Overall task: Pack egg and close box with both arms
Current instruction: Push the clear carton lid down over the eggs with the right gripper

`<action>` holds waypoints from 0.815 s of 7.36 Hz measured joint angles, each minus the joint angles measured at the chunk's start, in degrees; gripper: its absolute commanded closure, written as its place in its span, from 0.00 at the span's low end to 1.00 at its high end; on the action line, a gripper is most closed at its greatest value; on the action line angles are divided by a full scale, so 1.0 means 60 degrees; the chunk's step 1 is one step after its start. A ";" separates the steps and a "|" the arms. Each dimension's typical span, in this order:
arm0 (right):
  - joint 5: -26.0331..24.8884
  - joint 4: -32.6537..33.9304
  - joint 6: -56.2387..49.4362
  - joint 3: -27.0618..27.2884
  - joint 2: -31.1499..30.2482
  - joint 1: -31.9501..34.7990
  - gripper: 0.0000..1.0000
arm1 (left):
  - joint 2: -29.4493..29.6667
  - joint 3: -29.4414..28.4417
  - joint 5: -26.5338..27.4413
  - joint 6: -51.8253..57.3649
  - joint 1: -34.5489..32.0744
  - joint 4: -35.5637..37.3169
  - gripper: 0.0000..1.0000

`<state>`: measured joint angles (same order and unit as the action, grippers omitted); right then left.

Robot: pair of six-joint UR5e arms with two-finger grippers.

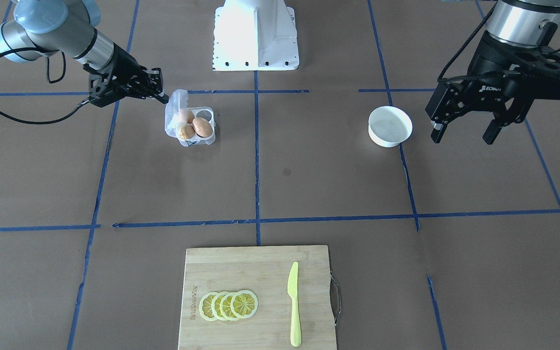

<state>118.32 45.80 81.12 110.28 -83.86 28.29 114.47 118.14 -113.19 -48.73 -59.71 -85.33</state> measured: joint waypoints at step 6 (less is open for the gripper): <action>-0.1074 0.3353 0.0092 -0.0146 0.3795 -0.0092 0.00 | -0.1048 -0.0086 -0.0584 0.1754 -0.0227 -0.0085 0.00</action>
<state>111.87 65.92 81.68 109.41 -61.09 27.73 108.18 117.62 -116.70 -38.21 -61.08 -85.84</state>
